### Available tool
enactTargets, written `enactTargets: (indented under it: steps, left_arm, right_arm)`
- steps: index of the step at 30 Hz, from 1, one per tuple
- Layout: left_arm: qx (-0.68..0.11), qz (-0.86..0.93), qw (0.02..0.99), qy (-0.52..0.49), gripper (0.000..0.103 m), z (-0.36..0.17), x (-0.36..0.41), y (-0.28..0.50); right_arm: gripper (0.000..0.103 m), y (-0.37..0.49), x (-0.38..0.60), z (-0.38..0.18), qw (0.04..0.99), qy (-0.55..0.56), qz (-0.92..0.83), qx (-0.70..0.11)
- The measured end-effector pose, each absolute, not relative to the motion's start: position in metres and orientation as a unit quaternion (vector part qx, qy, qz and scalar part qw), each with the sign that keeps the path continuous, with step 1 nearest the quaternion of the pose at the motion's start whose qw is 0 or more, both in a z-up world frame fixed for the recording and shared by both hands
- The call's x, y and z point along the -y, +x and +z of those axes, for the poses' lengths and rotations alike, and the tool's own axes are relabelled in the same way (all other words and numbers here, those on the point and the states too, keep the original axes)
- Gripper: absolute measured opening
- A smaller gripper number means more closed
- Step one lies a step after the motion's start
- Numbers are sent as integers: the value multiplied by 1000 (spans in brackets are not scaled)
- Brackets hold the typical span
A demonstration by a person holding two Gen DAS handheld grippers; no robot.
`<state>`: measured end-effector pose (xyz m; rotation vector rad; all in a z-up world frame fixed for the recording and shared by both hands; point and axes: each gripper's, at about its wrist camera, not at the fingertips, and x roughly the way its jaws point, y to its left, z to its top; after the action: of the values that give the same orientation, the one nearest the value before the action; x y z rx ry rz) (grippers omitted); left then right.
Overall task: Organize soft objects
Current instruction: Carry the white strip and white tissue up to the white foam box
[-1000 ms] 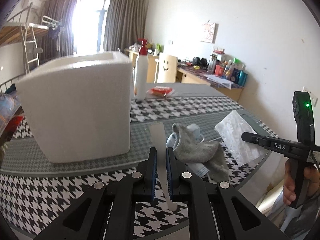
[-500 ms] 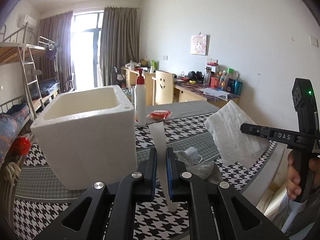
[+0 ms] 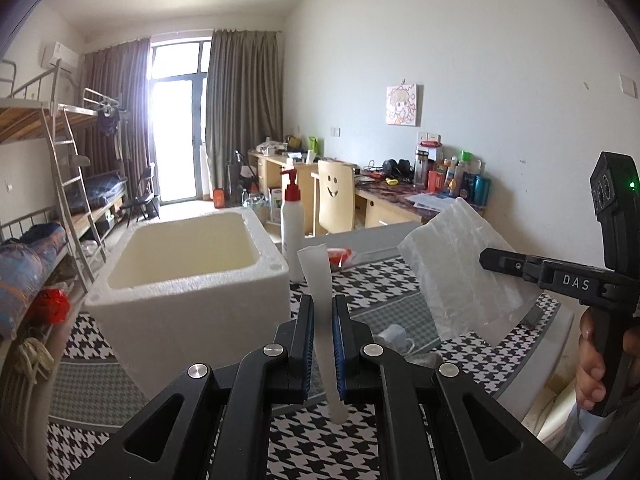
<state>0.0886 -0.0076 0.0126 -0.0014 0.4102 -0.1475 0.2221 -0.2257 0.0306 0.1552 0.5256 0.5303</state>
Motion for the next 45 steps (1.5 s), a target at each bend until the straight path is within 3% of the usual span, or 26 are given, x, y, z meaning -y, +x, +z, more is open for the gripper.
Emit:
enactTargets:
  steps: [45]
  left_arm:
    - [-158,-21,987,-14,10,75,-27,138]
  right_arm:
    - [5,251,170,88,927,46,315,-197]
